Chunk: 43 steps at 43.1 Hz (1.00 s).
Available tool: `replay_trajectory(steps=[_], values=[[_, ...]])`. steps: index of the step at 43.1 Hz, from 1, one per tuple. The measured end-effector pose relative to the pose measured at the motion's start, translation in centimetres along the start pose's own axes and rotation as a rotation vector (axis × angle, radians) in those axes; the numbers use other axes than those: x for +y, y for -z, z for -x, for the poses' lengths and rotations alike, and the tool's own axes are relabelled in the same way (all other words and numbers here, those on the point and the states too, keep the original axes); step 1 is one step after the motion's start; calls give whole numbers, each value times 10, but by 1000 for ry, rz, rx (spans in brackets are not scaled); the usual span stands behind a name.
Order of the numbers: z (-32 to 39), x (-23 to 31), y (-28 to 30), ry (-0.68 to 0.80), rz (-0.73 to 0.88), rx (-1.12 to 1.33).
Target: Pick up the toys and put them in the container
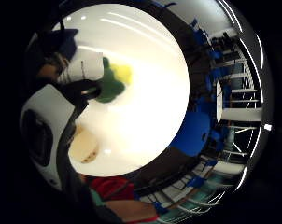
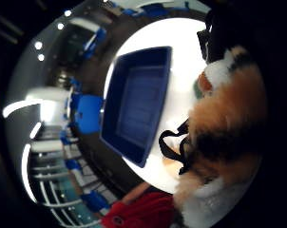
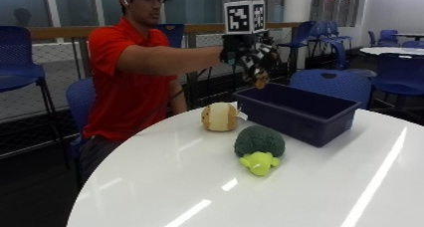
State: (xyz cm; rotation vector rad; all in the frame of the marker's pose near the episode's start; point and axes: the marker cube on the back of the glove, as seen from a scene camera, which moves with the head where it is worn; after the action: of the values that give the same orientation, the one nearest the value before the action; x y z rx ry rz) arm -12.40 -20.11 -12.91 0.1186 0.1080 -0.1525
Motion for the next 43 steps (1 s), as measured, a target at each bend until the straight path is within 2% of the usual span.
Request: replay_trajectory(steps=[10,19,23,27,32,37,43], values=[[111,-29,19,130,-52,-103],[164,-45,1,196,-17,-139],[168,-43,-12,284,15,-81],[176,-35,-18,290,95,-138],[152,-30,-24,337,44,-2],[142,-8,-20,354,41,-146],[110,12,-25,343,65,-134]])
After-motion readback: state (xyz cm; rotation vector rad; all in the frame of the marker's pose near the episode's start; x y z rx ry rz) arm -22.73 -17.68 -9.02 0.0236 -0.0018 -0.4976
